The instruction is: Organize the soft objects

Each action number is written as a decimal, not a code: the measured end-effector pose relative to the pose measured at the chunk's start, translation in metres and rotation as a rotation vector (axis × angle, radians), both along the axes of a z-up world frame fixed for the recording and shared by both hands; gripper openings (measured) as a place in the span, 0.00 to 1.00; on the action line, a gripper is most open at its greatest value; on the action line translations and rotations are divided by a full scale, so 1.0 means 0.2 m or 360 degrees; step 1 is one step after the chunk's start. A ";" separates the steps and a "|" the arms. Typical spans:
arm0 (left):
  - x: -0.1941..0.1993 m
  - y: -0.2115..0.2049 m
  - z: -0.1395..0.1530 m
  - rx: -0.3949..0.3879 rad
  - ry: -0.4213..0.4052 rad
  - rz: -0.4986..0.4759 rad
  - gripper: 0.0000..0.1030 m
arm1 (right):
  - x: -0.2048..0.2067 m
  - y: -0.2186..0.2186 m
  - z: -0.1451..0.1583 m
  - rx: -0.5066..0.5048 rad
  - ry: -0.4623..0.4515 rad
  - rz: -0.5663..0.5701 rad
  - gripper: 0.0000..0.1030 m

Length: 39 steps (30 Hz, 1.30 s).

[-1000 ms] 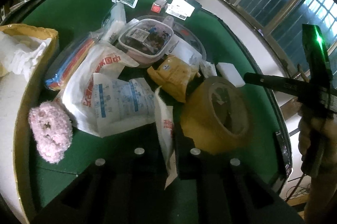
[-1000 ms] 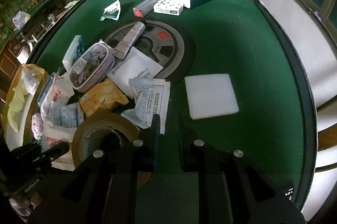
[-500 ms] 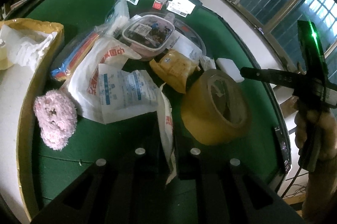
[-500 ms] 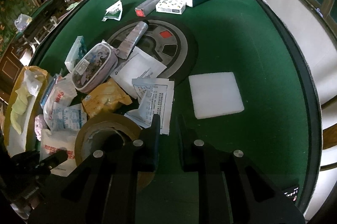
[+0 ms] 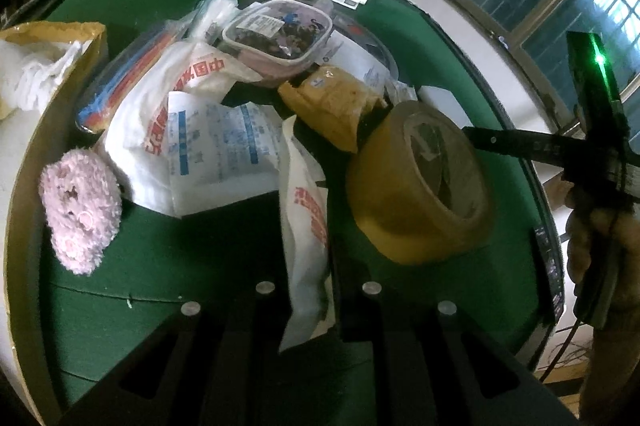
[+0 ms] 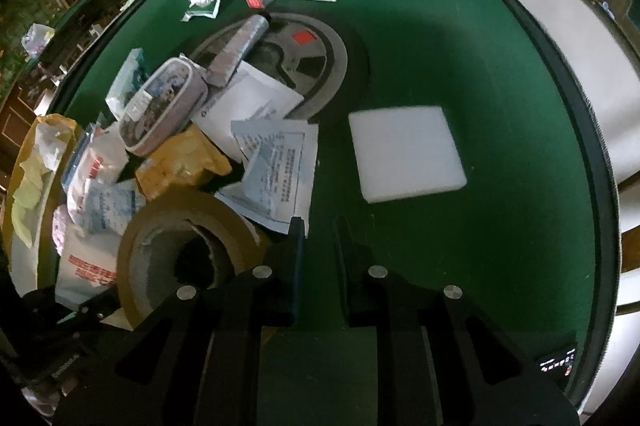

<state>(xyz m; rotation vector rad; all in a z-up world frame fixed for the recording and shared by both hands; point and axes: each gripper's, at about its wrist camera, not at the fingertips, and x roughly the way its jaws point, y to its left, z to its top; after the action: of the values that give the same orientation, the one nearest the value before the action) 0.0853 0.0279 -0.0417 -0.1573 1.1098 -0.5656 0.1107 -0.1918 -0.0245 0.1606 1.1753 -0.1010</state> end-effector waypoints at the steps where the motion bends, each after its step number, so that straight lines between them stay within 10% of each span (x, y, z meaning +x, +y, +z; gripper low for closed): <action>1: 0.00 0.00 0.00 0.0006 -0.0007 -0.0002 0.10 | 0.00 0.00 -0.01 0.0003 0.0007 -0.0003 0.13; 39: -0.04 0.00 0.03 0.0033 -0.0055 0.0030 0.07 | -0.01 -0.01 -0.02 0.0012 0.0002 -0.0014 0.13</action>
<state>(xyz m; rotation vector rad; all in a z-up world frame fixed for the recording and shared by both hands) 0.0777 0.0285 -0.0352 -0.1393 1.0791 -0.5381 0.1080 -0.1946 -0.0289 0.1724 1.1763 -0.1047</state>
